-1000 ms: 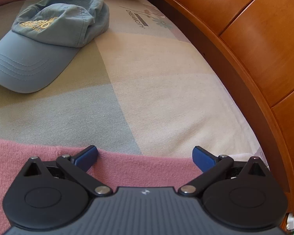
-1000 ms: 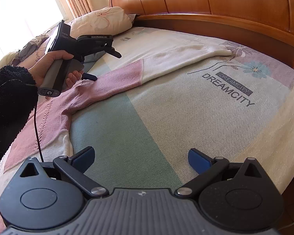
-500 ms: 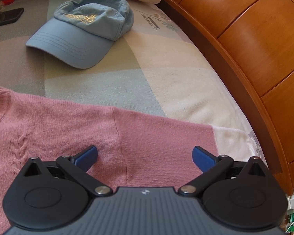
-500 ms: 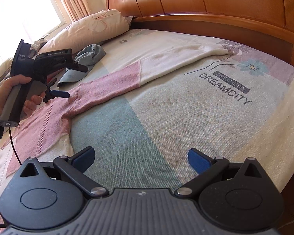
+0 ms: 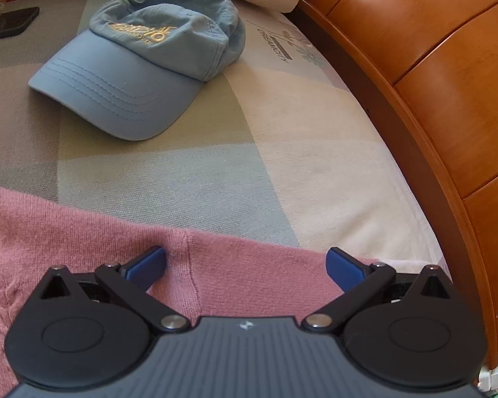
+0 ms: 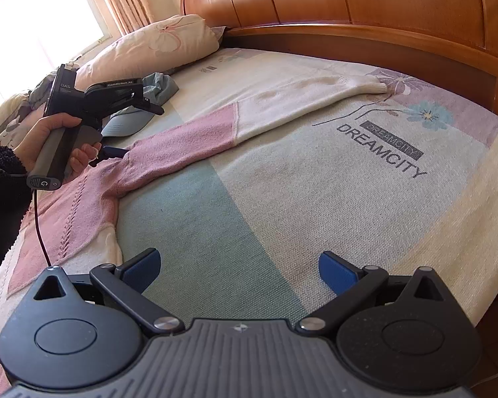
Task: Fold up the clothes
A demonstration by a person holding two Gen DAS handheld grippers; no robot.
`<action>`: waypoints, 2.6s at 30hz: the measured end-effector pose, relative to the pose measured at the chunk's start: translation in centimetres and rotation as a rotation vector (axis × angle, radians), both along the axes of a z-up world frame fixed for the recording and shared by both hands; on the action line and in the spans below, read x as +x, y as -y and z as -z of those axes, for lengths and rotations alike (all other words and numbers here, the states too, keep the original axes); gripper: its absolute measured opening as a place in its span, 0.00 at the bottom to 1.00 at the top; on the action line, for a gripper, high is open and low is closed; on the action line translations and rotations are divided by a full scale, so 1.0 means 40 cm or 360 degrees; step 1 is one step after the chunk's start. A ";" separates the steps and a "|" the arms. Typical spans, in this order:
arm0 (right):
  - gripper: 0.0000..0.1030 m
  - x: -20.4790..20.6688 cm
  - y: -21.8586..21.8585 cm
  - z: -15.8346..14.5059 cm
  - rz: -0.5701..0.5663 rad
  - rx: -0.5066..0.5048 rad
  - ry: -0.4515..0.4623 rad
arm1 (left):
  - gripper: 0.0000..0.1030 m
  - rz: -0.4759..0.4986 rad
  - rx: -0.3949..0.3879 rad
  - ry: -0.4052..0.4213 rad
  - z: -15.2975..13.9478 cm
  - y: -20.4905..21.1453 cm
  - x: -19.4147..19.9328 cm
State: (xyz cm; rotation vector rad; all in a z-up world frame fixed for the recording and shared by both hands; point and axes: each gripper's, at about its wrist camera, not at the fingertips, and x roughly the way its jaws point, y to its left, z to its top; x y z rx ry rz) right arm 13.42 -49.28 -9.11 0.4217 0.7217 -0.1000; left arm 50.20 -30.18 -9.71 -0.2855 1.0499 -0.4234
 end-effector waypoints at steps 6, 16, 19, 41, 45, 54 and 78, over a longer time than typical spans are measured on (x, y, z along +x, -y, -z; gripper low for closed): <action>1.00 0.000 0.003 -0.001 0.0004 0.0006 0.0002 | 0.99 0.0013 0.0033 0.0035 -0.049 -0.002 -0.038; 1.00 -0.005 0.005 -0.002 0.0019 0.0017 0.0007 | 0.99 0.0199 0.0303 0.0244 -0.013 -0.020 -0.179; 1.00 -0.006 0.006 -0.002 0.0021 0.0019 0.0007 | 0.99 0.0179 0.0221 0.0230 0.006 -0.030 -0.188; 1.00 -0.018 0.019 -0.008 0.0053 0.0085 0.0031 | 0.99 0.0291 -0.0091 -0.0065 -0.063 -0.054 -0.349; 1.00 -0.017 0.010 -0.010 0.0021 0.0077 0.0037 | 0.99 0.0271 -0.0106 -0.0162 -0.014 -0.024 -0.340; 1.00 -0.003 0.000 -0.005 0.0011 0.0053 0.0033 | 0.99 0.0366 -0.0132 -0.0108 -0.137 -0.086 -0.395; 1.00 -0.119 -0.589 -0.056 -0.0711 -0.0275 0.0104 | 0.99 0.0172 0.0426 0.0220 -0.047 -0.682 -0.795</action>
